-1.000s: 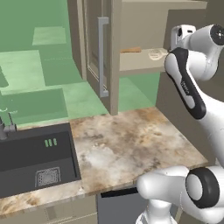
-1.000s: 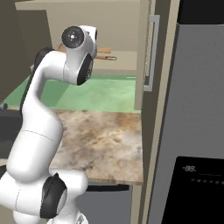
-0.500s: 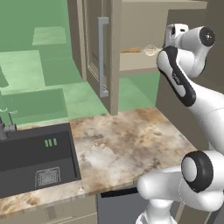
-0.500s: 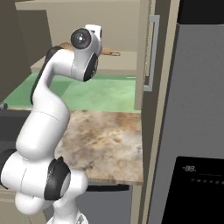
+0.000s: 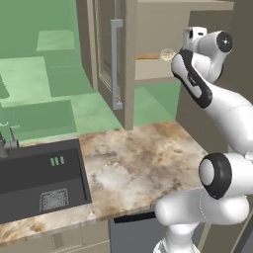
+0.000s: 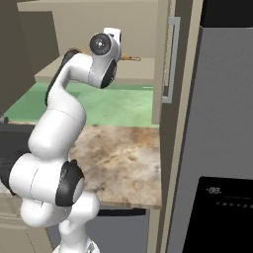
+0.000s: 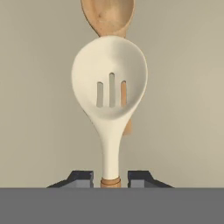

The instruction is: Organize the utensils by type. Pick up the wooden spoons from the counter and place them in the open cabinet. Then pick up the metallic utensils from the counter and place them in the open drawer.

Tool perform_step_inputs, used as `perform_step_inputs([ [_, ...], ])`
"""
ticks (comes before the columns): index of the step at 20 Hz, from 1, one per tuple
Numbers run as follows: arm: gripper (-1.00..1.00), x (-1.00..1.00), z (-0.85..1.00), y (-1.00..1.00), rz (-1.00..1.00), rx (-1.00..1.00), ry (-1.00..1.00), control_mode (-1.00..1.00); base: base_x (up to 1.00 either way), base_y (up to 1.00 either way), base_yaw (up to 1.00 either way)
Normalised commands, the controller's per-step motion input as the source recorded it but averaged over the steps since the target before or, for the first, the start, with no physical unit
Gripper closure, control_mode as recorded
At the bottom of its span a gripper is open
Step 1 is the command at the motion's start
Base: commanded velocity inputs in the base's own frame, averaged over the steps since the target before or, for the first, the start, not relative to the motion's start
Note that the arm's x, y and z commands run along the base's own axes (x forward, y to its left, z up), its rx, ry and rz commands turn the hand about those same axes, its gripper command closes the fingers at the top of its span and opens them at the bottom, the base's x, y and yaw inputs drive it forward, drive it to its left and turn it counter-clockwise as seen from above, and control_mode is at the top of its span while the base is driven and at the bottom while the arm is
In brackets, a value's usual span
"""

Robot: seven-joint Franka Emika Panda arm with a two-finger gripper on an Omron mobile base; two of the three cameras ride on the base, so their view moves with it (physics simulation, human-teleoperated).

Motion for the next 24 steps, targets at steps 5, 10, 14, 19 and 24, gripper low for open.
perform_step_inputs([
  [5, 1.0, 0.42, 0.0, -0.17, 0.0, 0.0, 0.01, -1.0, 0.0, 0.0, 0.0],
  [10, 1.0, 0.32, 0.0, -0.05, 0.0, 0.0, 0.0, -1.0, 0.0, 0.0, 0.0],
  [14, 1.0, 0.31, 0.0, -0.01, 0.0, 0.0, 0.0, -1.0, 0.0, 0.0, 0.0],
  [19, 1.0, 0.31, 0.0, 0.0, 0.0, 0.0, 0.0, -1.0, 0.0, 0.0, 0.0],
  [24, 1.0, 0.21, -0.07, 0.0, 0.0, 0.0, 0.0, -1.0, 0.0, 0.0, 0.0],
])
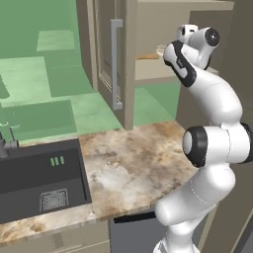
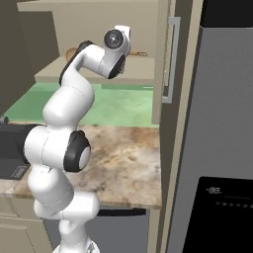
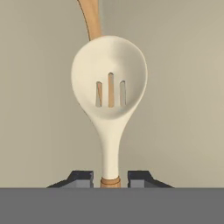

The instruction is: Organize the utensils by type. Pick up the wooden spoons from the counter and place them in the open cabinet. Then pick up the metallic utensils from the counter and place them in the open drawer.

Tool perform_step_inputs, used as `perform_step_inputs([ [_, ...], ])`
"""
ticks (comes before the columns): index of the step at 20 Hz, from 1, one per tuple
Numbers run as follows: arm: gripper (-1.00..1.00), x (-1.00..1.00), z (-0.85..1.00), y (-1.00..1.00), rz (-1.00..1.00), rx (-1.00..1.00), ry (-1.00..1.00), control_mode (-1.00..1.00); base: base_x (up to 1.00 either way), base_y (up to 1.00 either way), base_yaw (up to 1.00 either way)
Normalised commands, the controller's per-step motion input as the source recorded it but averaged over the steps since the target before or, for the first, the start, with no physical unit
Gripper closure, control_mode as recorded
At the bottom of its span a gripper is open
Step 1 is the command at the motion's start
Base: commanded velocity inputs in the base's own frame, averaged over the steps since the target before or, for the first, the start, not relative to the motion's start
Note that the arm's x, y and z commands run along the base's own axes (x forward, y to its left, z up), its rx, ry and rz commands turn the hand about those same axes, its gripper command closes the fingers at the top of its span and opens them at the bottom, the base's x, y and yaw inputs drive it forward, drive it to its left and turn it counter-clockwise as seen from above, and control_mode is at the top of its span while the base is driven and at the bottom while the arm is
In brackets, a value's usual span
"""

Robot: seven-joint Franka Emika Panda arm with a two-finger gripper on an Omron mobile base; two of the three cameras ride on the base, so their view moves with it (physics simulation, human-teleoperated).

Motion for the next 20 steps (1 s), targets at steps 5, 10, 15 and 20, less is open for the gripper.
perform_step_inputs([
  [5, 1.0, 0.16, -0.12, 0.0, 0.0, 0.0, 0.0, -1.0, 0.0, 0.0, 0.0],
  [10, 1.0, 0.08, -0.23, 0.0, 0.0, 0.0, 0.0, -1.0, 0.0, 0.0, 0.0],
  [15, 1.0, 0.17, -0.21, 0.0, 0.0, 0.01, 0.0, -1.0, 0.0, 0.0, 0.0],
  [20, 1.0, 0.19, -0.22, 0.0, 0.0, 0.03, 0.0, -1.0, 0.0, 0.0, 0.0],
])
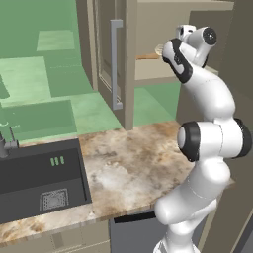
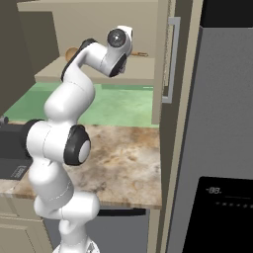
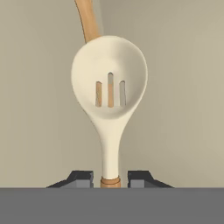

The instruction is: Organize the utensils by type. Pick up the wooden spoons from the counter and place them in the open cabinet. Then pick up the metallic utensils from the counter and place them in the open drawer.

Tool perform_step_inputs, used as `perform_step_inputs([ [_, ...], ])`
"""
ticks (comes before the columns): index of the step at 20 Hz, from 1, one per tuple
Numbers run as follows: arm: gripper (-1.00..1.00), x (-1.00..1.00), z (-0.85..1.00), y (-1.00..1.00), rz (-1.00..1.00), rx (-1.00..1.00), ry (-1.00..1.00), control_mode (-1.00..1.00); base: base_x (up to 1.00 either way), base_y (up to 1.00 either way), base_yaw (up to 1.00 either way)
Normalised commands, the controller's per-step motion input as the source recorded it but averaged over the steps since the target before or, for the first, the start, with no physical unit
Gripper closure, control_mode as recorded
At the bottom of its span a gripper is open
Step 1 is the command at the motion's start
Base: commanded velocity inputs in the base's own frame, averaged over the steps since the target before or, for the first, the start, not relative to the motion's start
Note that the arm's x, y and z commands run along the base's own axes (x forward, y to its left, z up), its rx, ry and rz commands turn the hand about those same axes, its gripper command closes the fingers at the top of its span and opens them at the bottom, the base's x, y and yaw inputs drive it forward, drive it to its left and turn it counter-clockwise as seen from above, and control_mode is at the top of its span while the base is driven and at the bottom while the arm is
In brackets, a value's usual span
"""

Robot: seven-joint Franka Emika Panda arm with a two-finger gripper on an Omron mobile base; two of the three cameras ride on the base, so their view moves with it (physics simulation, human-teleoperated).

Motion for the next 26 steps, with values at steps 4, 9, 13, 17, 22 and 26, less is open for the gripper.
perform_step_inputs([
  [4, 1.0, 0.39, -0.15, 0.01, 0.0, 0.07, 0.0, -1.0, 0.0, 0.0, 0.0],
  [9, 1.0, 0.35, -0.24, 0.02, 0.0, 0.05, 0.0, -1.0, 0.0, 0.0, 0.0],
  [13, 1.0, 0.34, -0.31, 0.07, 0.0, 0.03, 0.0, -1.0, 0.0, 0.0, 0.0],
  [17, 1.0, 0.37, -0.29, 0.07, 0.0, 0.01, 0.0, -1.0, 0.0, 0.0, 0.0],
  [22, 1.0, 0.31, -0.31, 0.11, 0.0, 0.0, 0.0, -1.0, 0.0, 0.0, 0.0],
  [26, -1.0, 0.26, -0.33, 0.15, 0.0, 0.0, -0.02, -1.0, 0.0, 0.0, 0.0],
])
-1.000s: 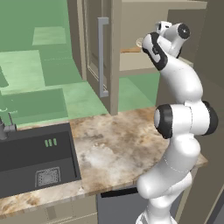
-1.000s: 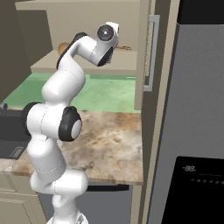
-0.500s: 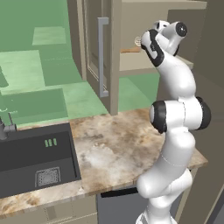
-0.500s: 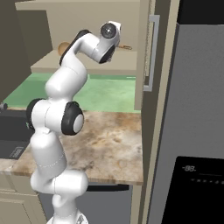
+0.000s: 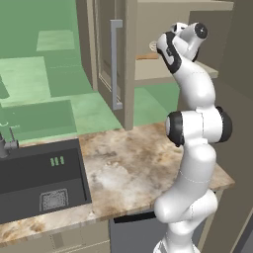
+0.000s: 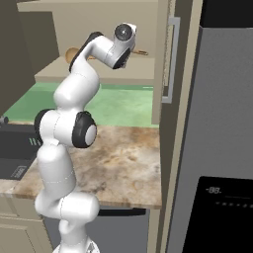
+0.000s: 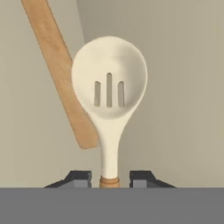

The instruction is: Organize the utensils by type. Pick up the wooden spoons from the counter and place them in the open cabinet. Then pick up the metallic utensils from the counter and place them in the open drawer.

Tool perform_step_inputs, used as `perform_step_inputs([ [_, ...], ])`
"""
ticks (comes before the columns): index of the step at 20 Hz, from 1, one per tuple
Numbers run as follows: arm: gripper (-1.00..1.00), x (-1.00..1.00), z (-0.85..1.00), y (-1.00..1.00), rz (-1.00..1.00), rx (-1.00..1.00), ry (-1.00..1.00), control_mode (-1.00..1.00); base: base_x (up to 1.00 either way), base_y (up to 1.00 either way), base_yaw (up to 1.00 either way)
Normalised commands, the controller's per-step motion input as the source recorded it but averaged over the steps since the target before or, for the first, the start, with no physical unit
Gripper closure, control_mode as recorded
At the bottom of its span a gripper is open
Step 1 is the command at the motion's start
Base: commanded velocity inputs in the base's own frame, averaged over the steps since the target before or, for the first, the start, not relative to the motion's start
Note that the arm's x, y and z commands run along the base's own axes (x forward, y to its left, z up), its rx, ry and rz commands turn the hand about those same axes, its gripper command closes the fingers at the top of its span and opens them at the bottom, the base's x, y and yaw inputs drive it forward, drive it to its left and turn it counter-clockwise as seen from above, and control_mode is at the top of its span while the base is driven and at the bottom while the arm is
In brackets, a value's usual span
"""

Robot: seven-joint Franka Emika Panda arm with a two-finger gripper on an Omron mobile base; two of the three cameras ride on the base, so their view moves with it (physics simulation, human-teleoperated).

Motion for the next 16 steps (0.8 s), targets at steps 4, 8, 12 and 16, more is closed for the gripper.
perform_step_inputs([
  [4, -1.0, 0.24, -0.39, 0.08, 0.0, 0.0, 0.0, -1.0, 0.0, 0.0, 0.0],
  [8, -1.0, 0.2, -0.44, 0.05, 0.0, 0.0, 0.0, -1.0, 0.0, 0.0, 0.0],
  [12, -1.0, 0.06, -0.41, 0.0, 0.01, 0.0, 0.0, -1.0, 0.0, 0.0, 0.0],
  [16, -1.0, 0.0, -0.34, 0.03, 0.03, 0.0, -0.02, -1.0, 0.0, 0.0, 0.0],
])
